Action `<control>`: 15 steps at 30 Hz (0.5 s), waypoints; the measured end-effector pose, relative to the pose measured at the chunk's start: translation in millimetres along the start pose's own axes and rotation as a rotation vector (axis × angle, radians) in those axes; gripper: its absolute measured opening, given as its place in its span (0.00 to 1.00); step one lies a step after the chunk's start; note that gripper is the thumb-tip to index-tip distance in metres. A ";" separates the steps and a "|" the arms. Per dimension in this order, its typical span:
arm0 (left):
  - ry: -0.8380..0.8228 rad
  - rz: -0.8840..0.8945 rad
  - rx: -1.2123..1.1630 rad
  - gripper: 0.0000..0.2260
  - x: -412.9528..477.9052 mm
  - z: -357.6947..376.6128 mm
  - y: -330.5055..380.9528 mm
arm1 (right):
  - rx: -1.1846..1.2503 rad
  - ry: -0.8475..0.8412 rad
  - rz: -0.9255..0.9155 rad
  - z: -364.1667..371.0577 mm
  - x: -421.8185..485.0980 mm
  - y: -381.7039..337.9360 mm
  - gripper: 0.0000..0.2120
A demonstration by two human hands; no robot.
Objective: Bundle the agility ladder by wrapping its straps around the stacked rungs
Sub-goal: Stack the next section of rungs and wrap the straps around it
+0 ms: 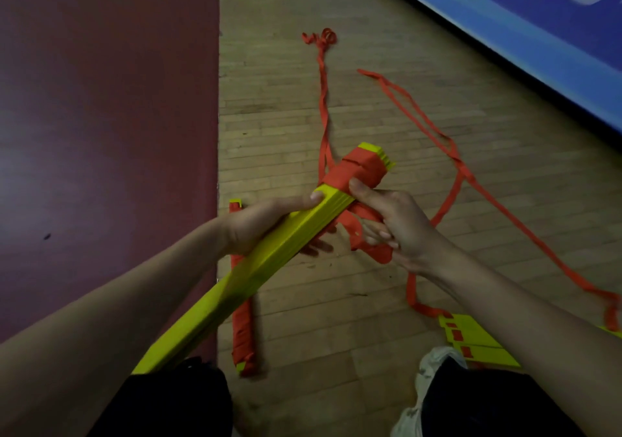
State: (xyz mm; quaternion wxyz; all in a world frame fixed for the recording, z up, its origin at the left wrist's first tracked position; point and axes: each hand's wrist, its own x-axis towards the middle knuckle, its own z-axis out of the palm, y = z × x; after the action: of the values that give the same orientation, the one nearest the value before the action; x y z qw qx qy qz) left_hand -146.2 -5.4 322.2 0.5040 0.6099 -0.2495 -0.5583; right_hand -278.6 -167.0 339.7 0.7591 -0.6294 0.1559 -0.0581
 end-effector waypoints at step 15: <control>0.012 0.031 0.030 0.28 -4.7 14.0 9.5 | -0.406 -0.165 0.145 -28.3 -0.2 4.0 0.03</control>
State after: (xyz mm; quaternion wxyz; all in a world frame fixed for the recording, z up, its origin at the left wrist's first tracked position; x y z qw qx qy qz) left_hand -158.0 -9.5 334.6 0.5048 0.6170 -0.2643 -0.5429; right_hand -288.0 -192.7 331.4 0.6293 -0.7589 0.1467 0.0809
